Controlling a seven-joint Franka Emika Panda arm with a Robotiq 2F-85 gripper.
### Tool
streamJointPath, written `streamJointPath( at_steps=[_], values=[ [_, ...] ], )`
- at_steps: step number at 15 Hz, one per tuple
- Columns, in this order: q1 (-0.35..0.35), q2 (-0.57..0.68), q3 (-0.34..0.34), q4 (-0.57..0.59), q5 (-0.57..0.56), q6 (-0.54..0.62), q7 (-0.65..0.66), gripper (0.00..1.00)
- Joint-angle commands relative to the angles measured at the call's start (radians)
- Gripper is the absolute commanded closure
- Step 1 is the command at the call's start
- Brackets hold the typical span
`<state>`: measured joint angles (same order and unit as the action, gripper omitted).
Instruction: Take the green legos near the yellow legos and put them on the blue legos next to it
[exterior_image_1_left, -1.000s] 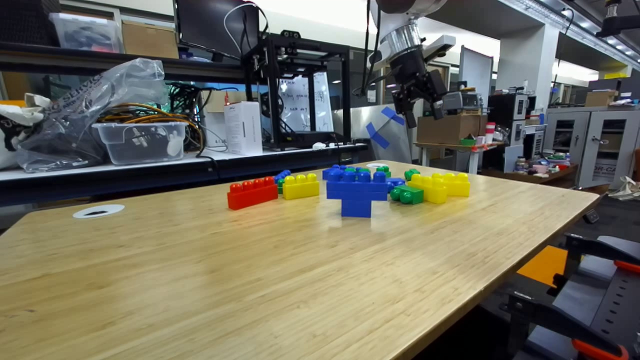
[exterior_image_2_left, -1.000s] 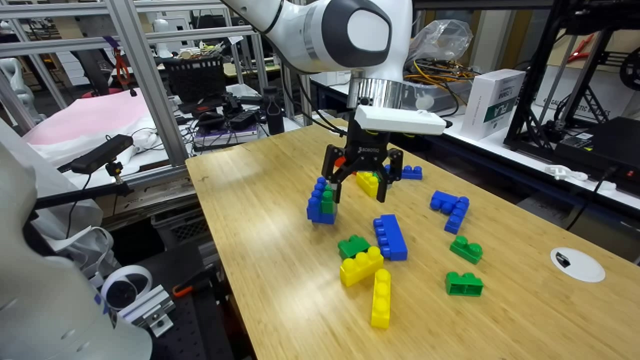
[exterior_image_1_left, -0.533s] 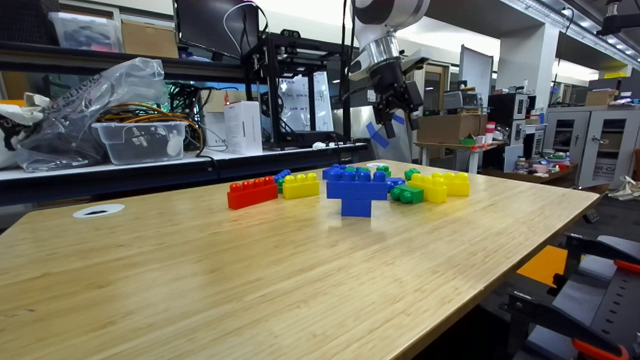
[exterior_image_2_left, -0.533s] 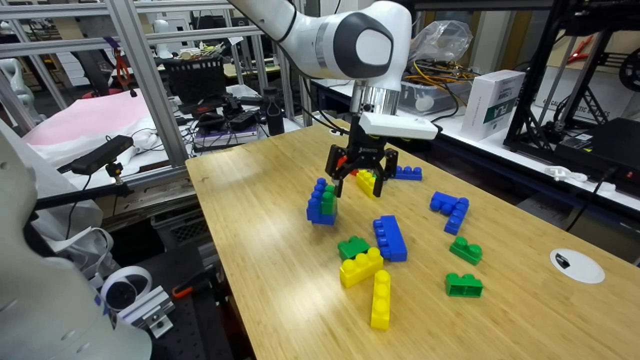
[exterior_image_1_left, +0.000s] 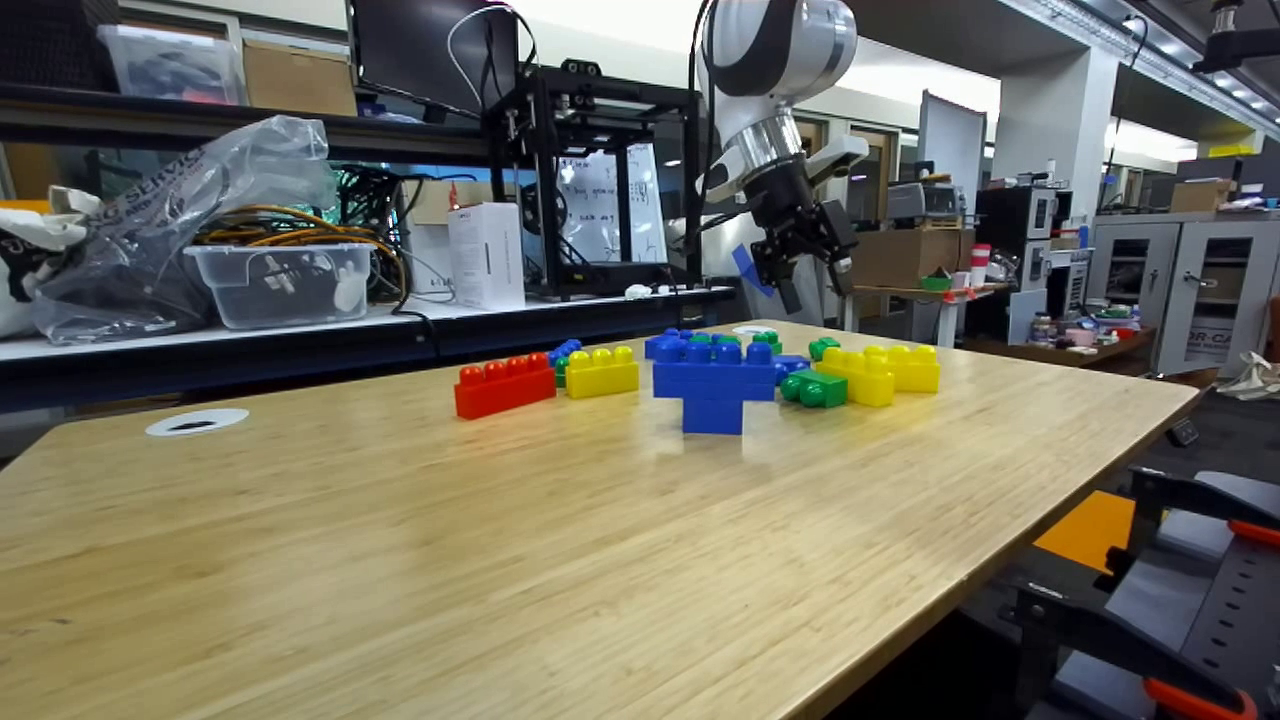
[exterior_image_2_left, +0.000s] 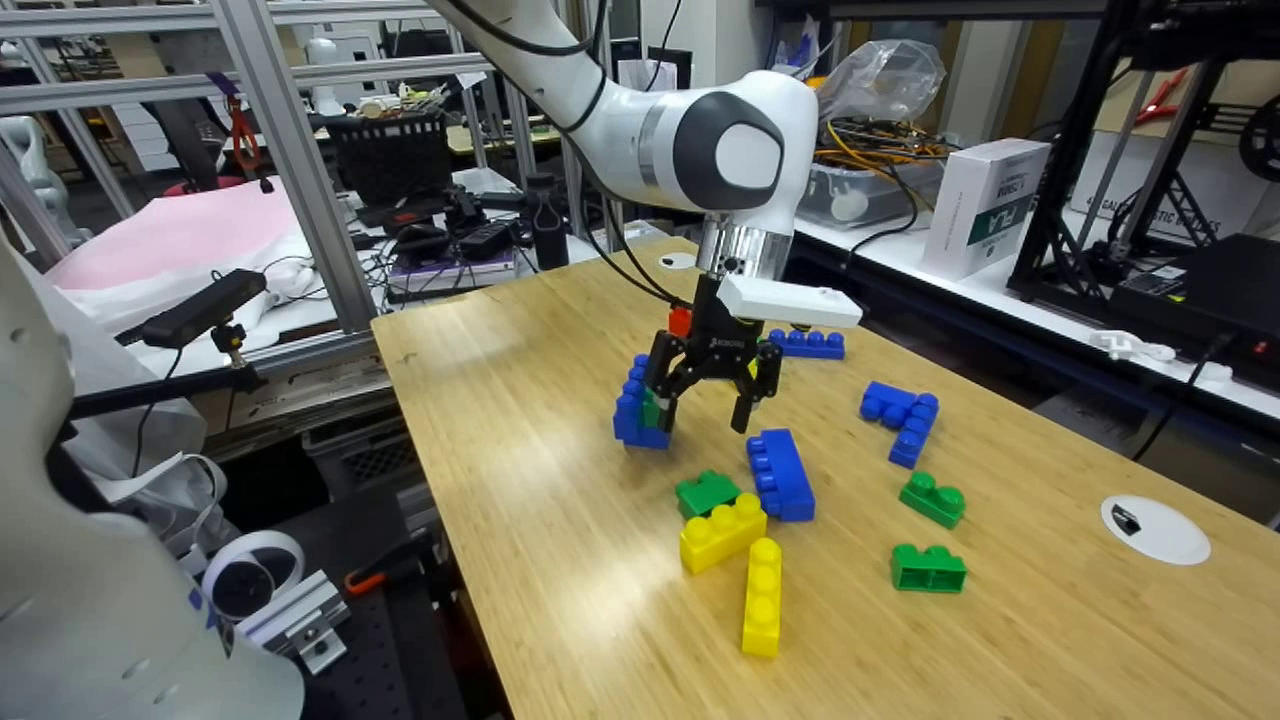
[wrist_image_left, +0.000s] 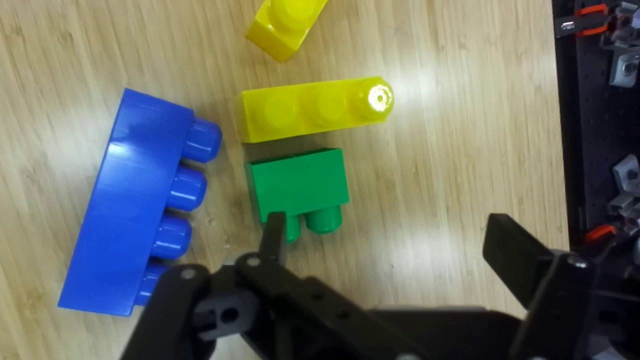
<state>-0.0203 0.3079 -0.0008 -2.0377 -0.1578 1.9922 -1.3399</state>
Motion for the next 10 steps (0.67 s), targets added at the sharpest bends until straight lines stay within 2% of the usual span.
streamJointPath(
  at_steps=[1,6,10],
  values=[
    [-0.008,-0.011,0.016,-0.060,-0.056,0.097,-0.011,0.00],
    [-0.012,-0.009,0.026,-0.139,-0.050,0.288,0.020,0.00],
    [-0.018,-0.011,0.025,-0.199,-0.048,0.389,0.026,0.00]
  ],
)
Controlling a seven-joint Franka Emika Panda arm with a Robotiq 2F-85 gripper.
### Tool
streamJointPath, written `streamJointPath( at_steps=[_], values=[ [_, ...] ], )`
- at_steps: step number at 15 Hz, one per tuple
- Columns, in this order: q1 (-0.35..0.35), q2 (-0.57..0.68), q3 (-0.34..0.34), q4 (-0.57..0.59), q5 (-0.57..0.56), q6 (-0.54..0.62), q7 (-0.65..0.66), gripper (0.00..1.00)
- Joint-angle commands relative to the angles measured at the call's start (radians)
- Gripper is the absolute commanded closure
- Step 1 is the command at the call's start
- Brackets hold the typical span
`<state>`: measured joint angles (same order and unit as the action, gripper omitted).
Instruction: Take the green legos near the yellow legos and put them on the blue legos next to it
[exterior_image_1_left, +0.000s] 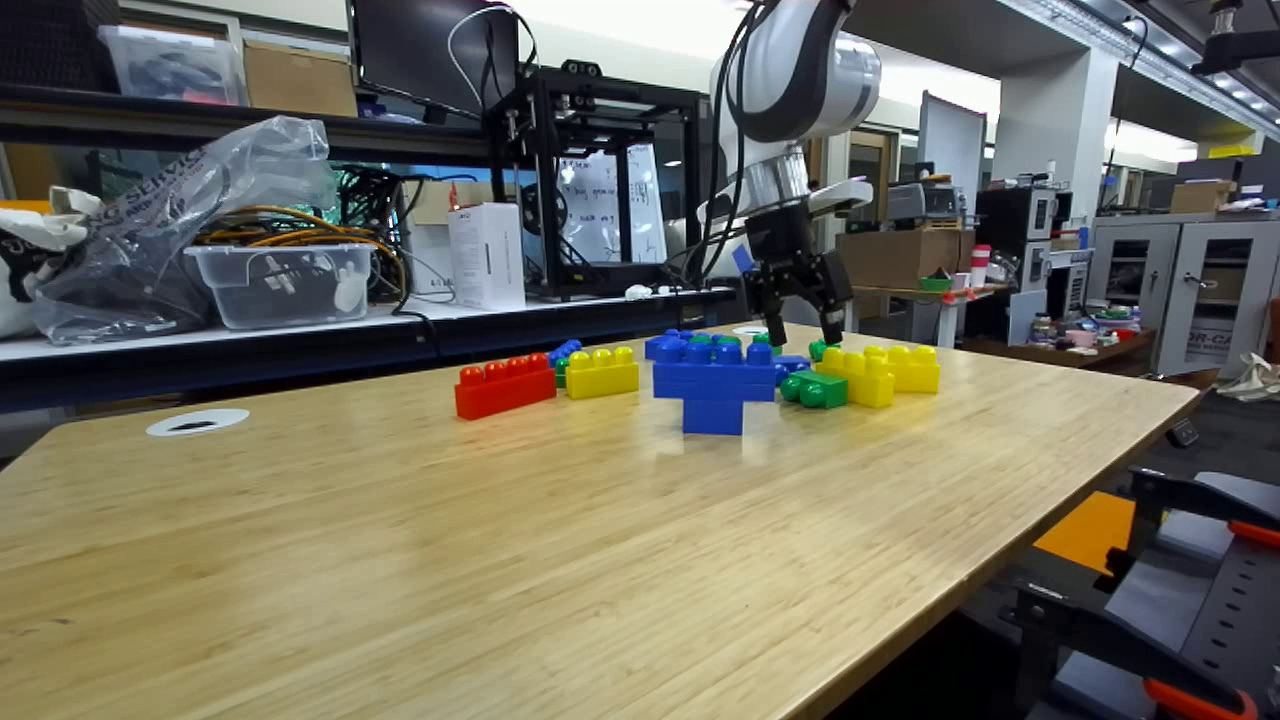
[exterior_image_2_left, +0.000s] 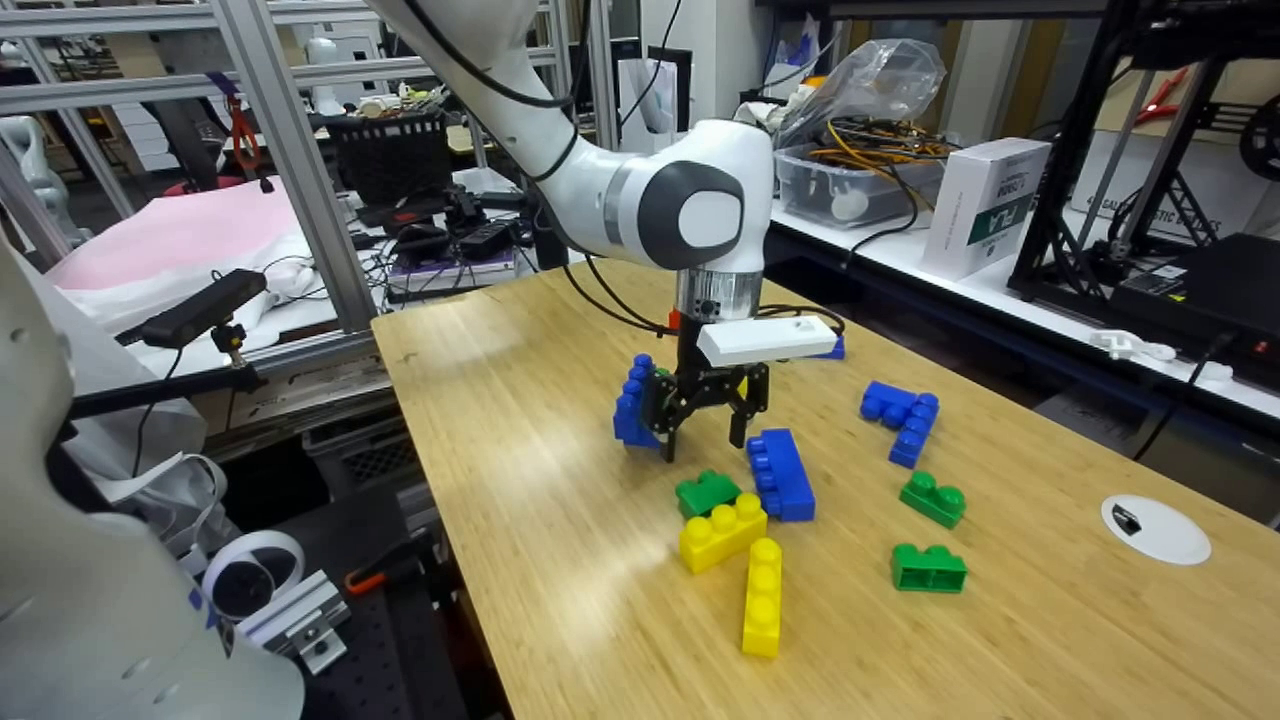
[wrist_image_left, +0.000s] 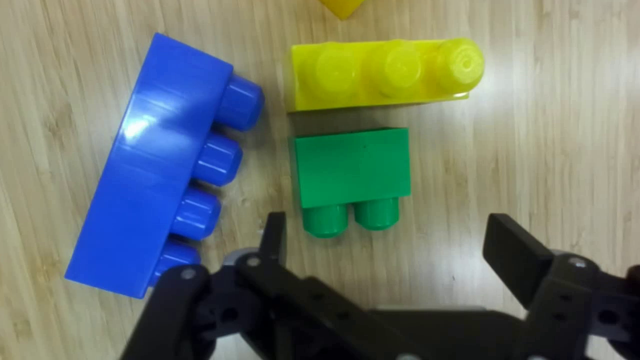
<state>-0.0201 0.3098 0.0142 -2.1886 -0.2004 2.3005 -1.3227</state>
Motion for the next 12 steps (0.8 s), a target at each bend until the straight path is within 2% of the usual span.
streamJointPath(
  at_steps=[1,12],
  values=[
    [-0.020,-0.014,0.010,-0.063,-0.004,0.101,0.007,0.00],
    [-0.011,-0.023,-0.013,-0.148,-0.097,0.239,0.046,0.00]
  ],
)
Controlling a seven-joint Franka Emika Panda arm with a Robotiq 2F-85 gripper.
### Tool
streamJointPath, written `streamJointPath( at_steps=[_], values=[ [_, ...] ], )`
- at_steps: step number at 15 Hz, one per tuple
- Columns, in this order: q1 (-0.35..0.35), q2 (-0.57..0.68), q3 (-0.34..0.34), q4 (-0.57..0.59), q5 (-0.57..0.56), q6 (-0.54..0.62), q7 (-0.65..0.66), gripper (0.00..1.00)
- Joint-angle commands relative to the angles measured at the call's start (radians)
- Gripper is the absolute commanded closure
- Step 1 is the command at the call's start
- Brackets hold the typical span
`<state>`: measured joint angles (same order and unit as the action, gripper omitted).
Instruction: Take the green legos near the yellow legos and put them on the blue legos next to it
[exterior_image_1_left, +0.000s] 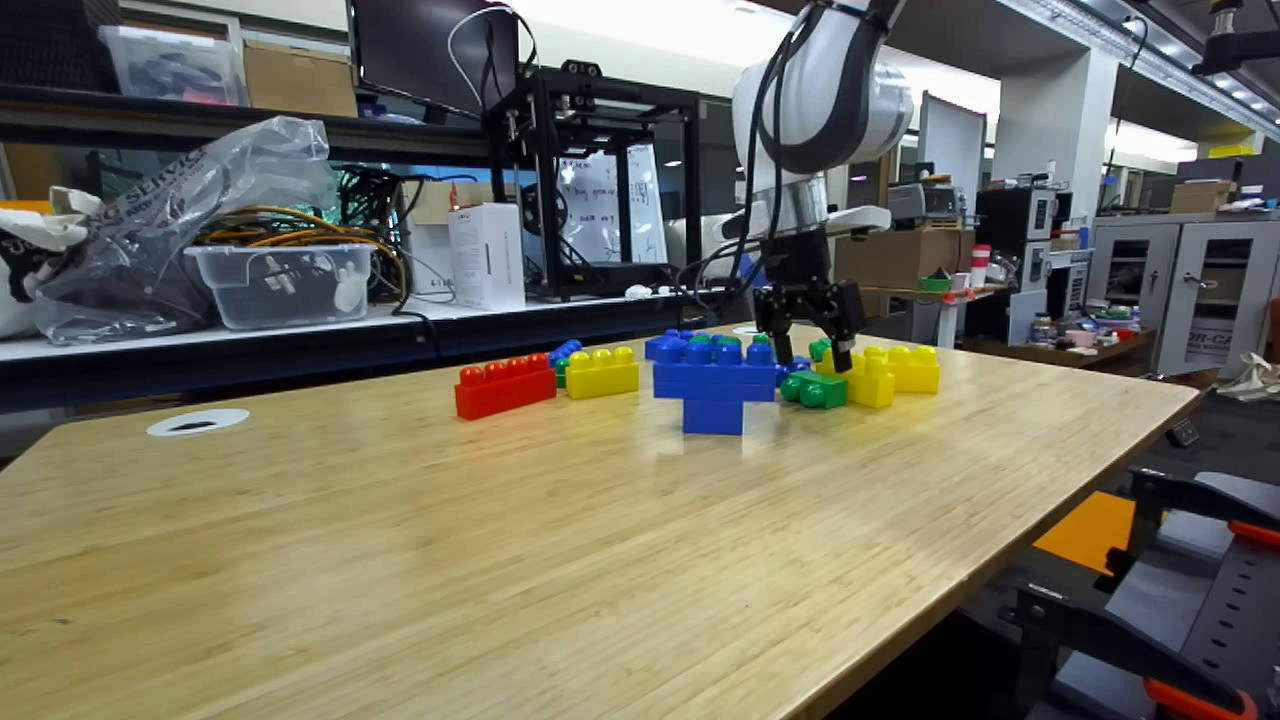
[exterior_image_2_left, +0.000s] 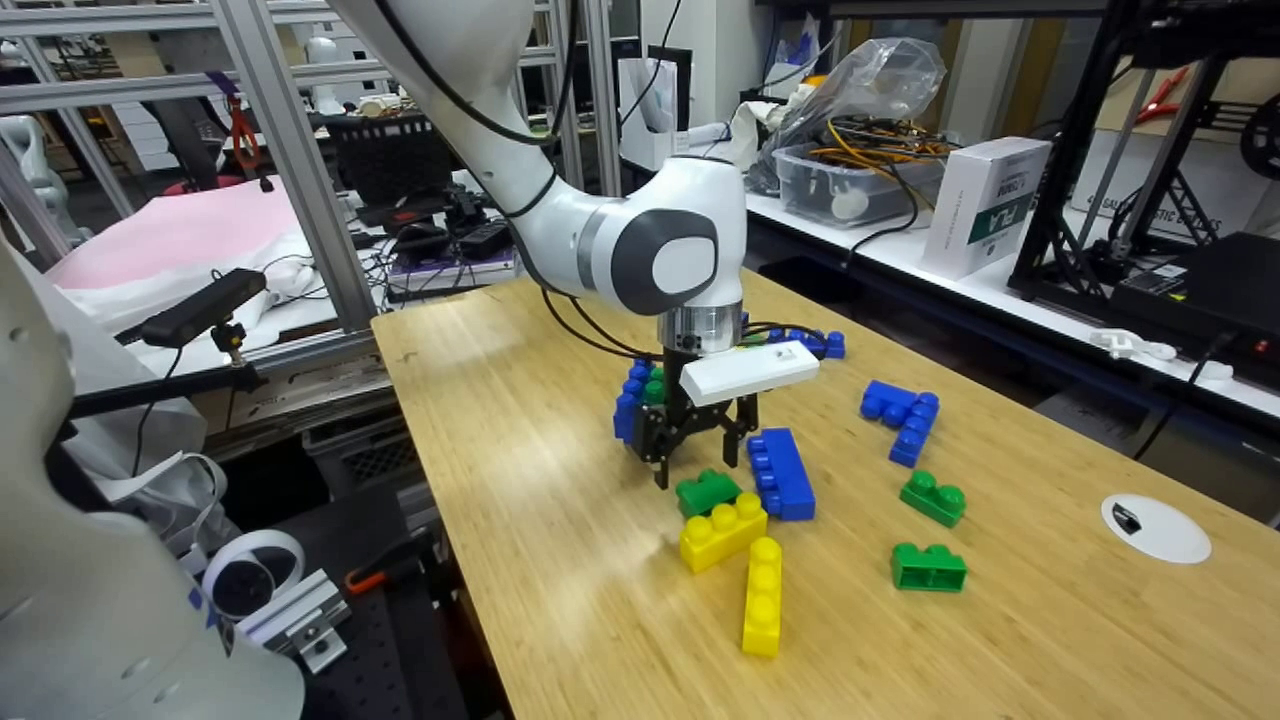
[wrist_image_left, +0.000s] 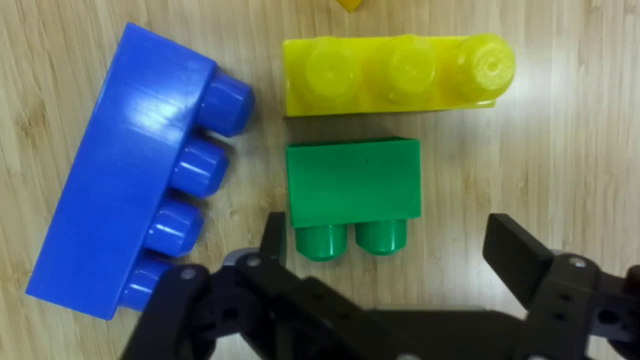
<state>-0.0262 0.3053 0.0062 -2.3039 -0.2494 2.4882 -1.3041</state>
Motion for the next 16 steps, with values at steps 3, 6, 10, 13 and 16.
streamJointPath(
  at_steps=[3,6,10,13,16],
  values=[
    [-0.005,-0.018,-0.006,-0.038,-0.079,0.065,0.045,0.00],
    [-0.006,-0.014,-0.006,-0.034,-0.097,0.066,0.055,0.00],
    [-0.010,-0.003,-0.002,-0.022,-0.089,0.056,0.046,0.00],
    [-0.009,0.008,-0.003,-0.012,-0.088,0.049,0.048,0.00],
    [-0.006,0.018,-0.004,-0.005,-0.094,0.047,0.051,0.00]
  ],
)
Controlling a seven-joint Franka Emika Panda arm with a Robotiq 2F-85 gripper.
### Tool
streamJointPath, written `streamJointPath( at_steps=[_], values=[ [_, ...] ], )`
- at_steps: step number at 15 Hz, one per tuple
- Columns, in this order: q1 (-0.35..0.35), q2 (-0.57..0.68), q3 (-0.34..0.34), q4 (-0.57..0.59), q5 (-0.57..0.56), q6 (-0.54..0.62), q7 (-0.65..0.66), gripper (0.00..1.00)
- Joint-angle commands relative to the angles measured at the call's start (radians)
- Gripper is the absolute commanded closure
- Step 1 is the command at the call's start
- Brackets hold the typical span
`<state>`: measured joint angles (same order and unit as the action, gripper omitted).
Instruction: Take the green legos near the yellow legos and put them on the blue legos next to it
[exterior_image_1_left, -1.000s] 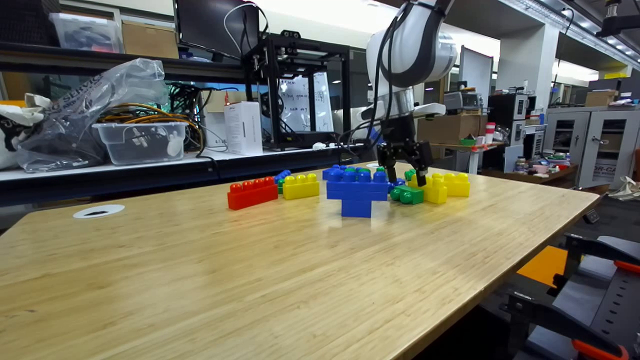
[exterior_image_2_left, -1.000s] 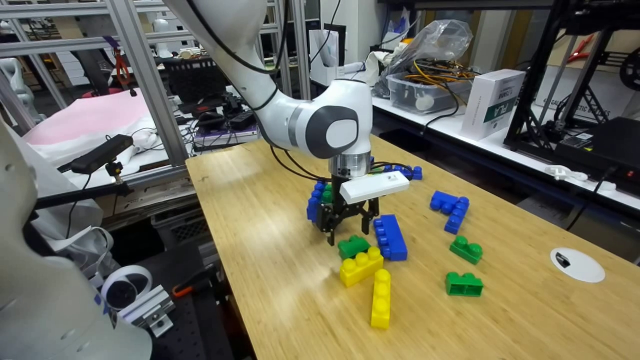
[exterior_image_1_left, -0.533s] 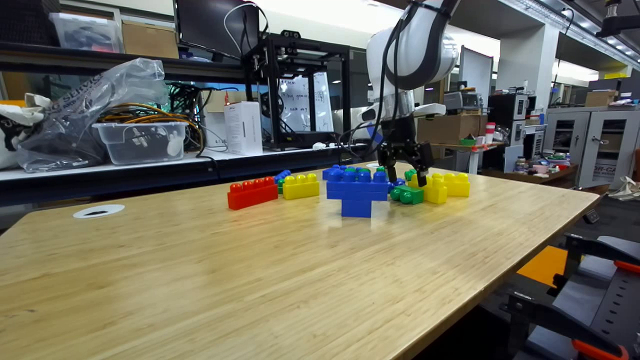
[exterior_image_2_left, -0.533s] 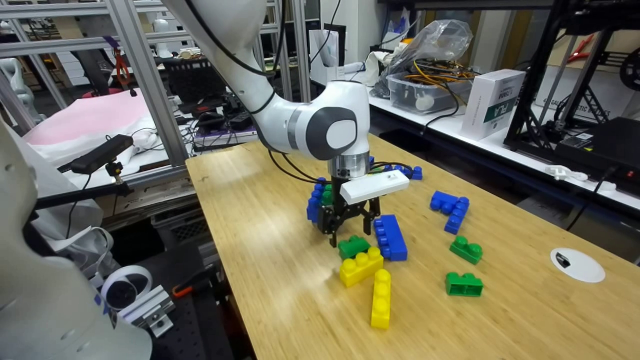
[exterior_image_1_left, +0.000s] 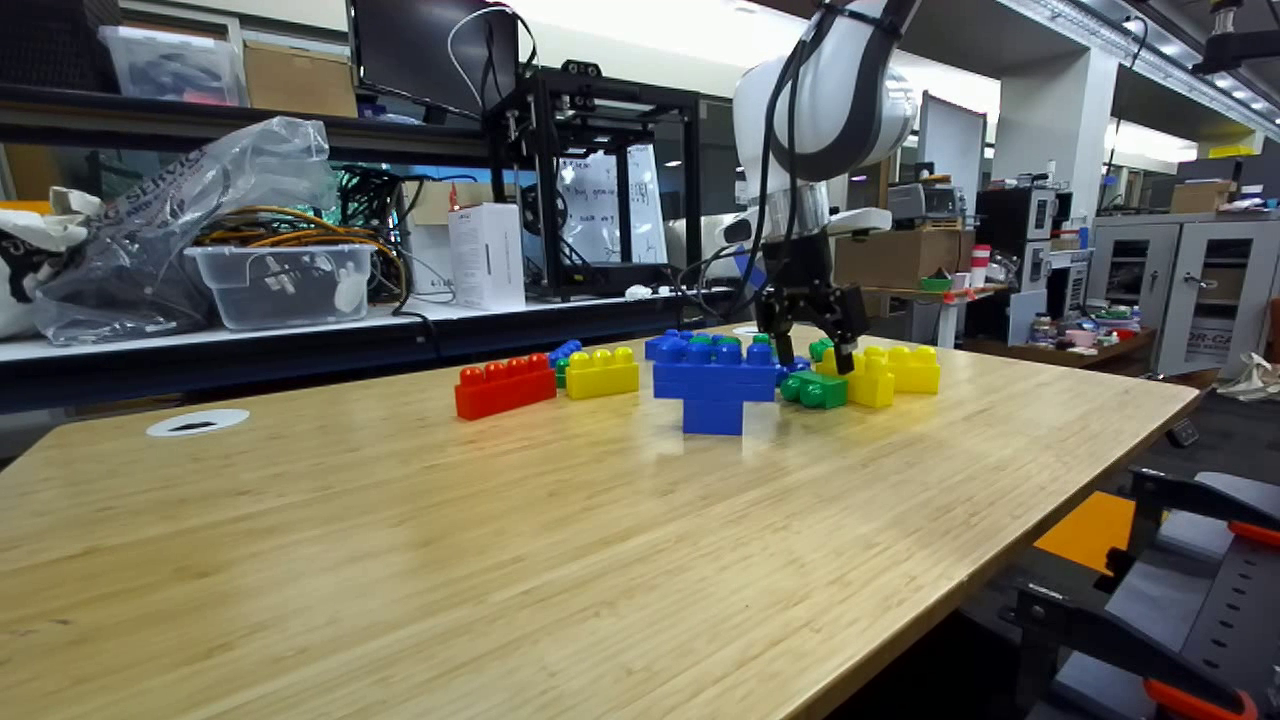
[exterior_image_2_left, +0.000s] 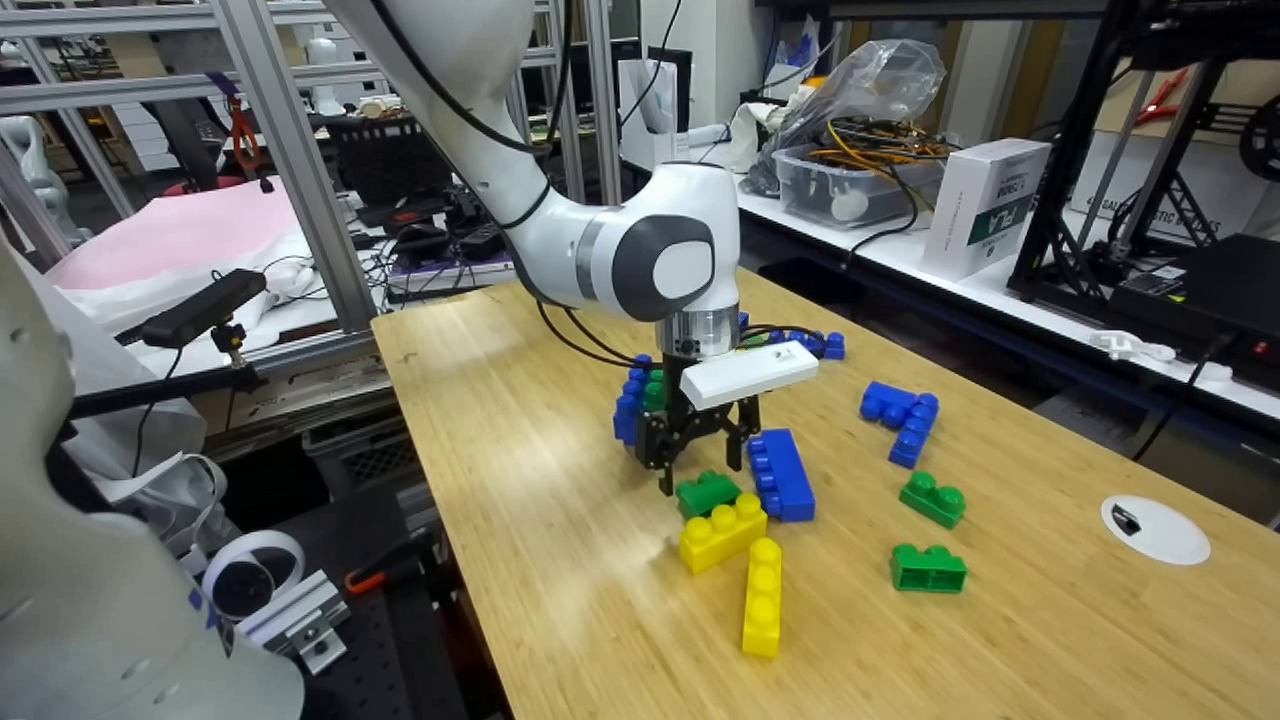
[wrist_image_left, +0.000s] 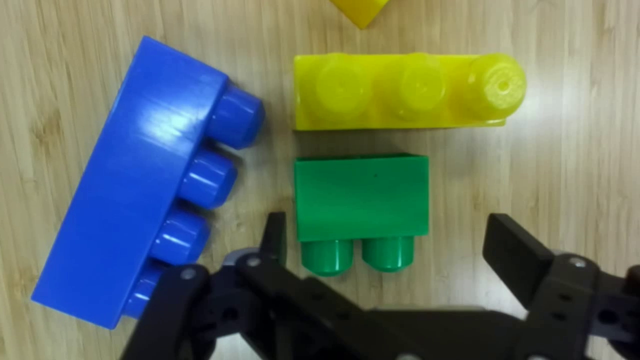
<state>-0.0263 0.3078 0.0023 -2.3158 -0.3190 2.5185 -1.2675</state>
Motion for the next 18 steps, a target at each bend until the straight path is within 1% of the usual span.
streamJointPath(
  at_steps=[1,18],
  values=[
    [-0.005,0.020,-0.001,0.009,-0.026,0.015,0.017,0.00],
    [-0.007,0.086,-0.003,0.063,-0.028,0.008,0.020,0.00]
  ],
)
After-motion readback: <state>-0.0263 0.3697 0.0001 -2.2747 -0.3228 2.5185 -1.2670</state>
